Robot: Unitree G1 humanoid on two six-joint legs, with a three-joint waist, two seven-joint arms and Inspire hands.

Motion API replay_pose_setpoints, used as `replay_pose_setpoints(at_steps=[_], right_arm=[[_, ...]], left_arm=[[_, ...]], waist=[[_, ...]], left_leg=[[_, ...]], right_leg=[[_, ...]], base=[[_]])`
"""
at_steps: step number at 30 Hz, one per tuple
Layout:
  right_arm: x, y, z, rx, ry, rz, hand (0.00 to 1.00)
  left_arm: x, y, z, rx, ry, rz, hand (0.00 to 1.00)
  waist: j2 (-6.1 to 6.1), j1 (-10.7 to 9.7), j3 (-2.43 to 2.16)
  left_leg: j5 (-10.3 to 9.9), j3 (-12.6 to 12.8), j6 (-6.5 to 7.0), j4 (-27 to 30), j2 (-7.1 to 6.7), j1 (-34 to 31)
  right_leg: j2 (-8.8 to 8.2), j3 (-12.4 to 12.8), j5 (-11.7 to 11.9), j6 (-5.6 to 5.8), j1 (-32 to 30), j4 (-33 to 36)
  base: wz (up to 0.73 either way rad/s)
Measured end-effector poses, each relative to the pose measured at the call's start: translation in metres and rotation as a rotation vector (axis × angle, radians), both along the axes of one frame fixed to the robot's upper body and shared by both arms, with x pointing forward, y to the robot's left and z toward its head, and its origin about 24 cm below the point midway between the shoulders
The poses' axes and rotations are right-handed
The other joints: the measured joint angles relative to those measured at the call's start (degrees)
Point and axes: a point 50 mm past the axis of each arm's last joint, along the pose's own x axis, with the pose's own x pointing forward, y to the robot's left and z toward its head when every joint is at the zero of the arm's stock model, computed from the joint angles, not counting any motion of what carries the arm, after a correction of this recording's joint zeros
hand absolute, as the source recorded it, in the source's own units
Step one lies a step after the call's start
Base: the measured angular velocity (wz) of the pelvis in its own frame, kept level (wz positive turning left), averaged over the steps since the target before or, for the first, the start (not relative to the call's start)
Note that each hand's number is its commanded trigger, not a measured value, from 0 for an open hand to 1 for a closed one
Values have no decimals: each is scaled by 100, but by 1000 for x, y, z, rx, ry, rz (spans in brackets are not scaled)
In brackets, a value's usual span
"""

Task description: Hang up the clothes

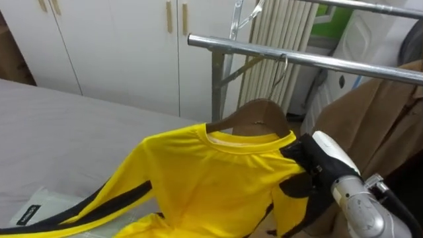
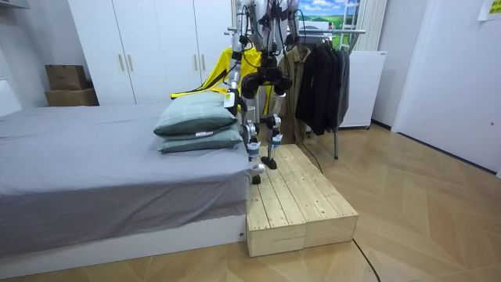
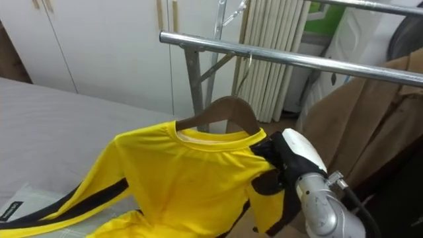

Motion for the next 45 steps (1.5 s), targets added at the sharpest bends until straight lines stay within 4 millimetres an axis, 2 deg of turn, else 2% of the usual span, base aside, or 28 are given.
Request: replay_pose_setpoints(at_steps=[1,3,6,9,14,17,28,38,45], right_arm=[[0,0,0,-2,0,-1,100],[-4,-3,-4,-13,3,-20,100],[-11,-6,-13,-12,27,-41,100],[-11,-10,-13,-13,16,-65,100],[-11,-18,-11,-8,3,-100,100],[-11,-24,-6,-26,-21,-123,100],[-12,-36,2,-19,-74,-191,100],[-13,-51,10,-7,-138,-259,100],[-15,-65,15,1,-158,-301,100]], left_arm=[[-1,-1,0,-6,2,1,0],[-2,-3,-1,-21,9,-5,0],[-3,-4,0,-30,27,-10,0],[-3,-5,-1,-37,27,-12,0],[-2,-5,-1,-50,19,-10,0],[-1,-5,-1,-51,18,-7,0],[-5,-5,0,-49,29,-6,0],[-13,-3,1,-42,35,4,0],[-14,-1,2,-36,43,-14,0]], waist=[[4,3,0],[45,-57,29],[46,-145,27],[102,-179,65],[139,-293,59],[142,-294,55],[61,-300,23],[-32,-299,40],[-64,-281,56]], left_leg=[[-9,19,16,9,-6,9],[-34,57,65,37,-39,47],[-73,23,109,109,-83,75],[-73,1,111,117,-87,58],[-63,-70,93,127,-62,-38],[-49,-35,70,85,-33,-59],[-4,-23,41,-83,-29,8],[30,-49,60,-285,-19,196],[49,-108,68,-409,-3,298]], right_leg=[[-9,1,2,9,-3,22],[-98,-92,-74,47,-21,182],[-179,-120,-194,74,-27,304],[-170,-113,-191,75,-12,260],[-81,-27,-106,80,4,54],[-34,5,-38,71,2,-51],[3,33,0,60,9,-129],[0,4,45,79,249,-339],[-17,-119,59,83,386,-516]], base=[[-12],[5],[10],[0],[2],[-7],[-1],[1],[4]])
